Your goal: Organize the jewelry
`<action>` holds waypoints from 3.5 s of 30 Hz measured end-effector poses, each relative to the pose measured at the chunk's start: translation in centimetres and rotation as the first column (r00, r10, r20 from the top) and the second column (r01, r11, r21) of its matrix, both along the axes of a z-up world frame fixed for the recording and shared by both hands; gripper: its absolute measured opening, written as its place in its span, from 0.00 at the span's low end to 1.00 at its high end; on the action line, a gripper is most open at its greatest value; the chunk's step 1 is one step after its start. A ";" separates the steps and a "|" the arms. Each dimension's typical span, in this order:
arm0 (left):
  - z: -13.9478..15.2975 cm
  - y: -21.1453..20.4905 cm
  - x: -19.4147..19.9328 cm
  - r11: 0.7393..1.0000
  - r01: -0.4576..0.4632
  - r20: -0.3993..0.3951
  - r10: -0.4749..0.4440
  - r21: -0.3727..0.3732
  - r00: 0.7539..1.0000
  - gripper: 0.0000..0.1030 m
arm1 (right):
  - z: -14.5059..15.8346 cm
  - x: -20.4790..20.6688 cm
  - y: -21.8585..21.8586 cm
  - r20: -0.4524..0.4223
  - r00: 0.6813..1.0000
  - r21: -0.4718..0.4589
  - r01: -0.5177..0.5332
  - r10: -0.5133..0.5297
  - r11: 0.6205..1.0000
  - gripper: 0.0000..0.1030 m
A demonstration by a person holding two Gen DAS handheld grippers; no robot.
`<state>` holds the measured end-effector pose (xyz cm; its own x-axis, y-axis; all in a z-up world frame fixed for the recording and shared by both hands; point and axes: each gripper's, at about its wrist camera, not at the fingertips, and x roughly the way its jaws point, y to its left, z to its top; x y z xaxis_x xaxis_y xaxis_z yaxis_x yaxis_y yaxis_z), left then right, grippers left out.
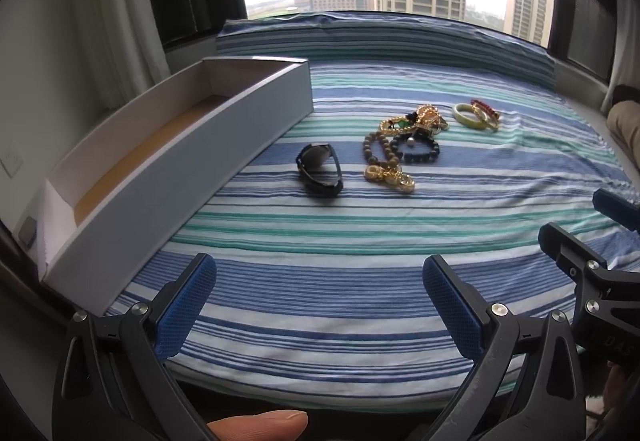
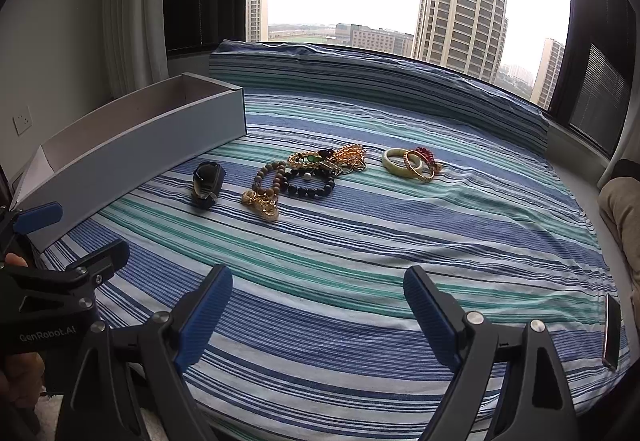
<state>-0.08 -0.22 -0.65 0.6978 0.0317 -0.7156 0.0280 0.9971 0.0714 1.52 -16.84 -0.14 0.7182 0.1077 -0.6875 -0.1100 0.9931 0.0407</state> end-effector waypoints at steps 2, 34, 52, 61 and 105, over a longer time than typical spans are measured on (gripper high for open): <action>0.0 0.0 0.0 1.000 0.000 0.001 0.000 0.000 1.000 1.00 | 0.0 0.0 0.0 0.001 1.000 0.000 0.000 0.000 1.000 0.87; -0.8 0.1 0.1 1.000 -0.003 -0.020 0.003 -0.006 1.000 1.00 | -0.3 -0.1 0.0 -0.004 1.000 -0.003 0.003 -0.003 1.000 0.87; -1.7 0.0 0.8 0.998 0.053 -0.053 -0.054 -0.020 0.997 1.00 | -0.8 0.3 -0.5 -0.024 1.000 0.002 0.009 -0.008 1.000 0.87; -3.6 1.8 3.4 0.996 0.020 -0.144 -0.032 -0.088 0.989 1.00 | -1.8 1.1 -0.3 -0.059 0.998 0.011 0.007 -0.006 1.000 0.87; -6.9 6.1 12.2 0.955 0.090 -0.280 -0.172 -0.283 0.944 0.05 | -10.8 19.5 7.7 -0.242 0.909 0.141 -0.314 0.340 0.939 0.63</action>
<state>12.10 5.89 -7.58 0.4352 -0.2634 -0.8610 0.1386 0.9645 -0.2250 20.98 -9.14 -10.91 0.4293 0.3812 -0.8188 -0.4007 0.8928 0.2056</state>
